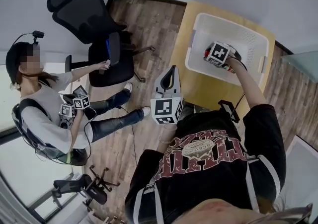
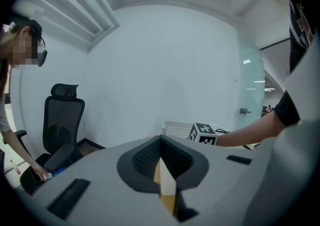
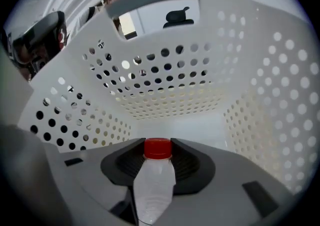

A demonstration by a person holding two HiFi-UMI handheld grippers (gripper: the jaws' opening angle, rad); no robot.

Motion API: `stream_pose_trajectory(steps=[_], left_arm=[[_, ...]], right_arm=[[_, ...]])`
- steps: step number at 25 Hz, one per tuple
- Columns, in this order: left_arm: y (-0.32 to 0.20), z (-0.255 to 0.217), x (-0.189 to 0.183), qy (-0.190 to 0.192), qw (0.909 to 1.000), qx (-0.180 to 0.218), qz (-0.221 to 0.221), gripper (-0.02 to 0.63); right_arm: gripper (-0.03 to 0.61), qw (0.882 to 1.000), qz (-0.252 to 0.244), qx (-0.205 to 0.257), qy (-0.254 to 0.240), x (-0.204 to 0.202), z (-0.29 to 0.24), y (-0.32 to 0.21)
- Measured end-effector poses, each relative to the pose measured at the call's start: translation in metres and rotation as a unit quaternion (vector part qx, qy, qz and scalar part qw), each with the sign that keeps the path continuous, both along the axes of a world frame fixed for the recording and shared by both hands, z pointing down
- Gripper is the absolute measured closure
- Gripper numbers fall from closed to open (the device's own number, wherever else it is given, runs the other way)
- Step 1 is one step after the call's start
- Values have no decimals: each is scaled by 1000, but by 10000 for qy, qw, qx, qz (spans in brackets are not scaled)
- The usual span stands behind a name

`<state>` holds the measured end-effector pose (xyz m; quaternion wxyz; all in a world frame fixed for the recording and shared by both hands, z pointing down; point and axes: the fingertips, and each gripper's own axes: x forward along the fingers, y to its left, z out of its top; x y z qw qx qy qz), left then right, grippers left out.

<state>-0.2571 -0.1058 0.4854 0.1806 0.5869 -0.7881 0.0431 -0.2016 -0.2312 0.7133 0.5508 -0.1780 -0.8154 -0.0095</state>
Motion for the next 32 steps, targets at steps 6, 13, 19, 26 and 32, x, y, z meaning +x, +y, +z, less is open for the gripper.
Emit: stream_pose_trajectory(steps=[6,13,19,26,32], left_arm=[[-9,-3,7,30,9997,79,225,583],[-22,-6,21,36,9983,176,546,583],[-24,-13,34,16,9968,233,765,583],[-24,-11,45,24,9951,270,956,583],[-28,-13,47,35,9936,298,1090,583]], right_arm=[[413,9987,161,-38,-482,8,-41,-6],[414,9957,412,147,-818,22,-64,-15],[414,9910,708,201,-1118,39,-89,-21],[414,9805,1133,224,-1589,56,-112,-28],[414,9653,1644,137,-2025,60,-134,-37]])
